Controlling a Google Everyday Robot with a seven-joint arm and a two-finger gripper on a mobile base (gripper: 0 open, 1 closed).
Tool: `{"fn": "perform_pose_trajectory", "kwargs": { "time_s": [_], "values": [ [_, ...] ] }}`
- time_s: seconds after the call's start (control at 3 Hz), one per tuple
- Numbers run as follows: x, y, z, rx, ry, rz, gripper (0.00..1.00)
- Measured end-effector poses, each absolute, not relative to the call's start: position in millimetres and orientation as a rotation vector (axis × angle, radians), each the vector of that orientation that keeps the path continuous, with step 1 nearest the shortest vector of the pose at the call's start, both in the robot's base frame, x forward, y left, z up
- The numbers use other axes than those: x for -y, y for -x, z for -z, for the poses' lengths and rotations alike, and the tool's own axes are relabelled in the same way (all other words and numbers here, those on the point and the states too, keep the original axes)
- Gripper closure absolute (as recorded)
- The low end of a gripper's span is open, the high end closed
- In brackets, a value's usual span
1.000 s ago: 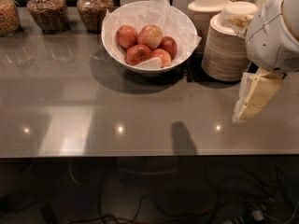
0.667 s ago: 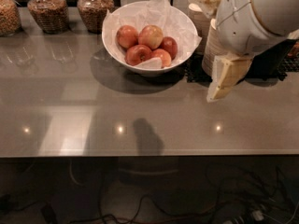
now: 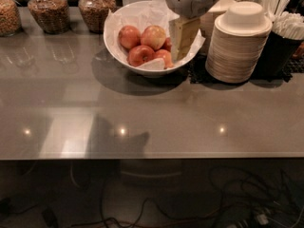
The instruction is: Pick apple from white bowl
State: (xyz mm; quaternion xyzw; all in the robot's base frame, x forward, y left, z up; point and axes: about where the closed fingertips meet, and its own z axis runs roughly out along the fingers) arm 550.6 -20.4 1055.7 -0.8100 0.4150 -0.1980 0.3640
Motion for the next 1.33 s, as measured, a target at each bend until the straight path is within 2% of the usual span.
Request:
{"fn": "perform_pose_trajectory", "kwargs": {
  "time_s": [0.67, 1.33],
  "values": [
    [18, -551, -1063, -1.042, 2.098, 0.561, 0.00],
    [18, -596, -1052, -1.007, 2.157, 0.637, 0.00]
  ]
}}
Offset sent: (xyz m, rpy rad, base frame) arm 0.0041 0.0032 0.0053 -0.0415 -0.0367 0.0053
